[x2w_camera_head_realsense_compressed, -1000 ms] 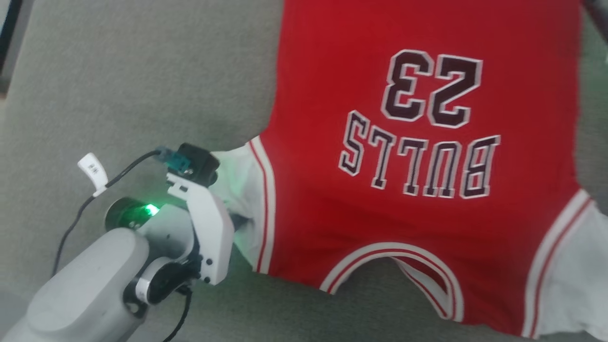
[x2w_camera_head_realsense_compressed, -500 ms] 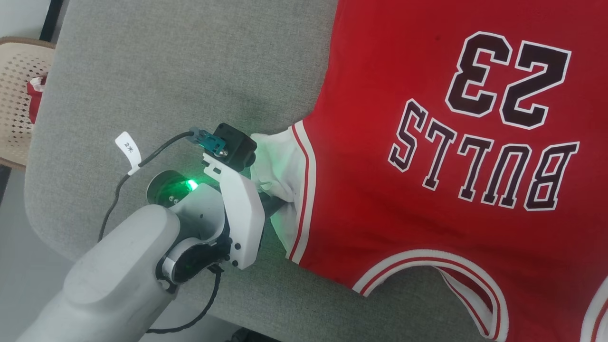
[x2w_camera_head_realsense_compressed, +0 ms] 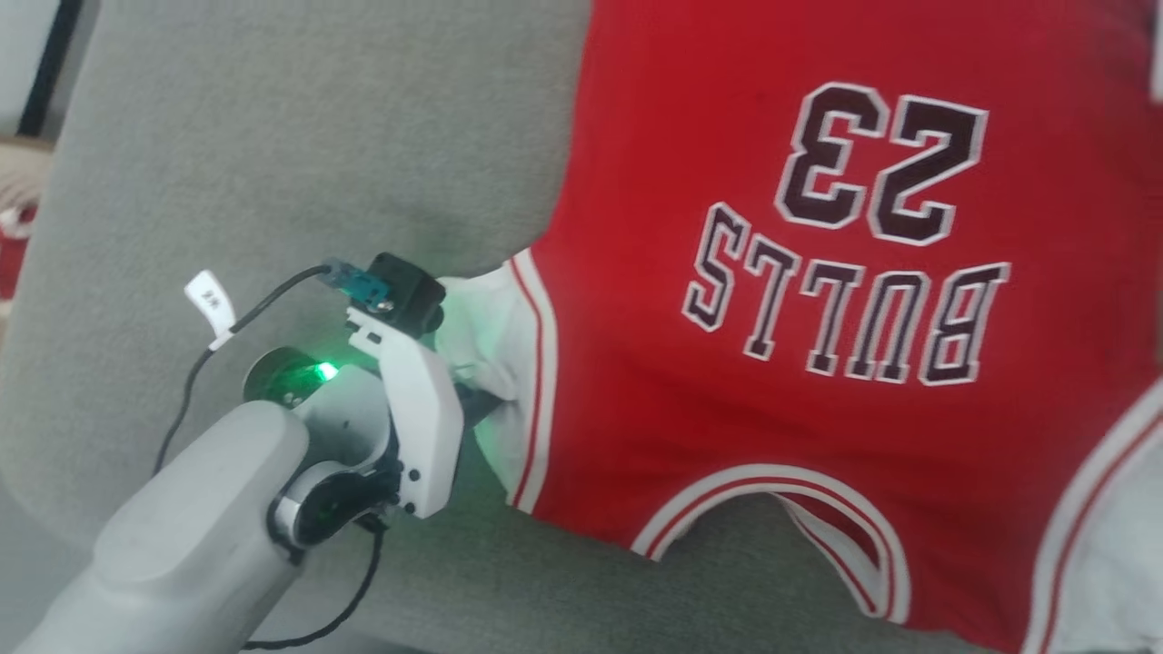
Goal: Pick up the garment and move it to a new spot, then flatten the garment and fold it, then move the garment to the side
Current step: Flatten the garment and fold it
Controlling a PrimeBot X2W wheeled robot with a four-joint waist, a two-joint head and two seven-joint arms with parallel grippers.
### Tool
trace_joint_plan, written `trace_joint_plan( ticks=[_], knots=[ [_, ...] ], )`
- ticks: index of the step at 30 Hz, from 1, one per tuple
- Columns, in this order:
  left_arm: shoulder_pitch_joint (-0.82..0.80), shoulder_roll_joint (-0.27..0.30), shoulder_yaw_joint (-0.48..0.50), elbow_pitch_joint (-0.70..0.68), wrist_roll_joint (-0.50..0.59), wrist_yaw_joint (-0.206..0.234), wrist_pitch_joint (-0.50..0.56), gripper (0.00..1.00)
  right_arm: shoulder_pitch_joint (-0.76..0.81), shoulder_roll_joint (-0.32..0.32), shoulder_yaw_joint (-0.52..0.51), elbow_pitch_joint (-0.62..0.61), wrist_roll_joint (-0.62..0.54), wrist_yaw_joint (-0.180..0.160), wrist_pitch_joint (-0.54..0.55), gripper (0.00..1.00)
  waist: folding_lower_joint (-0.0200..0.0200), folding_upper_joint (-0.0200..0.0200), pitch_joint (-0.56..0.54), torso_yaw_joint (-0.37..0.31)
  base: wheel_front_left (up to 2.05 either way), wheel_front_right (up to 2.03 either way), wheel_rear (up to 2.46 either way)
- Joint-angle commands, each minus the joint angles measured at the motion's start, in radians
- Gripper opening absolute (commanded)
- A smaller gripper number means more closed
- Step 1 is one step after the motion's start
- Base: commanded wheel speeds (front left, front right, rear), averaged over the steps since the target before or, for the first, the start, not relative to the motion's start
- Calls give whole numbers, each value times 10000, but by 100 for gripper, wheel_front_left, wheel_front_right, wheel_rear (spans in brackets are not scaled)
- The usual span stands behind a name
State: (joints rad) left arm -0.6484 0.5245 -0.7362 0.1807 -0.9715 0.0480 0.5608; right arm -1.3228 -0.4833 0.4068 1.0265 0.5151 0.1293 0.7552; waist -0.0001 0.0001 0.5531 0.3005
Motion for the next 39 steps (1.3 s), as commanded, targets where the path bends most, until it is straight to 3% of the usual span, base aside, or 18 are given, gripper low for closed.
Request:
trace_joint_plan(
  ticks=[1,7,8,19,25,32,33,34,39],
  knots=[
    [127,70,63,961,290,626,-130,0,1034,-109,318,-88,329,23,281,0,1,-1,-459,-507,0,0,0],
    [240,555,354,1055,143,746,-159,0,2667,-863,1169,-2661,1773,14,217,0,1,-1,-1189,-1336,0,0,0],
    [315,705,426,1079,112,734,-152,0,3288,-1198,1405,-3531,2192,14,203,0,1,-1,-1440,-1583,0,0,0],
    [825,1328,551,732,-110,725,-51,0,6845,-2331,1055,-7240,3585,14,347,0,1,-1,-2208,-2489,0,0,0],
    [975,1506,607,421,-190,825,-22,0,9214,-2155,-171,-8652,3372,14,384,0,1,-1,-2297,-2732,0,0,0],
    [983,1527,591,292,-225,857,12,0,11060,-926,-1458,-8714,2182,14,204,0,1,-1,-2230,-2822,0,0,0],
    [982,1531,583,291,-225,850,13,0,11161,-747,-1604,-8649,1995,14,173,38,1,-1,-2225,-2835,0,0,0],
    [980,1526,574,294,-224,843,11,0,11239,-634,-1715,-8609,1808,13,148,100,1,-1,-2225,-2844,0,0,0],
    [1057,1527,569,340,-255,845,-7,0,11354,-312,-2304,-9120,1328,-6,160,100,1,-1,-2261,-2896,0,0,0]
  ],
)
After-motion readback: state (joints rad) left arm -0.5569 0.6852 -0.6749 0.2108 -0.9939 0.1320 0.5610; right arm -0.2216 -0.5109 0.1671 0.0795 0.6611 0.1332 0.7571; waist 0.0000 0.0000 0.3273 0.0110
